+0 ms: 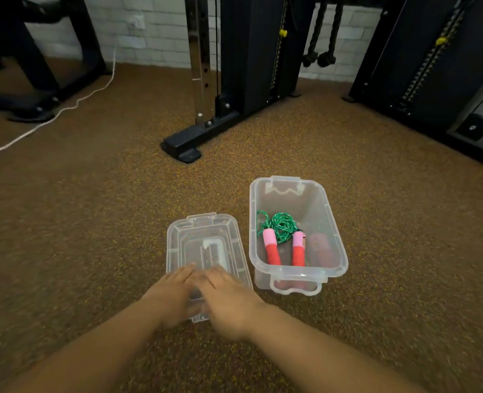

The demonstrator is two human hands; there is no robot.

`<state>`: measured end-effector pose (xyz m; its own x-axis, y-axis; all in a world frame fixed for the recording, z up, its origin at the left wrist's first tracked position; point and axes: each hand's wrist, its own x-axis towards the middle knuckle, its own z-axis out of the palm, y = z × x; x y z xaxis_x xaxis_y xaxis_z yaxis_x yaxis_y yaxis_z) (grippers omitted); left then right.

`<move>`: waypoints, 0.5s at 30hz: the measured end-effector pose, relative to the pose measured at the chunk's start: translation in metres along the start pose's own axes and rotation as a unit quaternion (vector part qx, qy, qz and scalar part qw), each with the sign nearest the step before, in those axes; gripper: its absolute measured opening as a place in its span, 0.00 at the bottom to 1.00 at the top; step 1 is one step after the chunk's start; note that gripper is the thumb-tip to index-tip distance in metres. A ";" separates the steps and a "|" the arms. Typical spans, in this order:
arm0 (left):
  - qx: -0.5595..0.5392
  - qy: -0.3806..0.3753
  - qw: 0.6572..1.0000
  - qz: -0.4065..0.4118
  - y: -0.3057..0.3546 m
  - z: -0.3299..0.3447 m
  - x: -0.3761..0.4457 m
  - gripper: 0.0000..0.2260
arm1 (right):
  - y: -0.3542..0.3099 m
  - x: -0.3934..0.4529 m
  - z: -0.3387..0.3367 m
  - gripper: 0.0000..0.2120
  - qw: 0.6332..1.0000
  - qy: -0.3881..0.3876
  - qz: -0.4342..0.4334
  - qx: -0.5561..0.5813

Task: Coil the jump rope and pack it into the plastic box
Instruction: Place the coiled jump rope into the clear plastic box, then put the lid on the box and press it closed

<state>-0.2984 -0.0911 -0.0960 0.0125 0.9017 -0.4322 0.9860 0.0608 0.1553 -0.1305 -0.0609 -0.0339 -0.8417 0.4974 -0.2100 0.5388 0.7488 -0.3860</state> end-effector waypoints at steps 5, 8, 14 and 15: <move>0.048 -0.059 0.997 0.002 -0.019 0.016 -0.014 0.43 | 0.020 -0.011 0.015 0.35 0.994 -0.080 0.071 -0.030; 0.043 -0.058 0.997 -0.008 -0.016 0.019 -0.013 0.41 | 0.030 -0.011 0.021 0.35 0.988 -0.108 0.098 -0.053; 0.017 -0.058 0.998 -0.025 -0.011 0.018 -0.012 0.38 | 0.037 -0.006 0.033 0.38 0.980 -0.141 0.122 -0.072; 0.016 -0.055 0.998 -0.023 -0.012 0.019 -0.013 0.37 | 0.038 -0.005 0.036 0.38 0.979 -0.147 0.124 -0.074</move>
<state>-0.3074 -0.1116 -0.1089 -0.0171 0.8455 -0.5337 0.9907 0.0864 0.1052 -0.1067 -0.0510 -0.0801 -0.6464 0.5405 -0.5385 0.7087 0.6868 -0.1614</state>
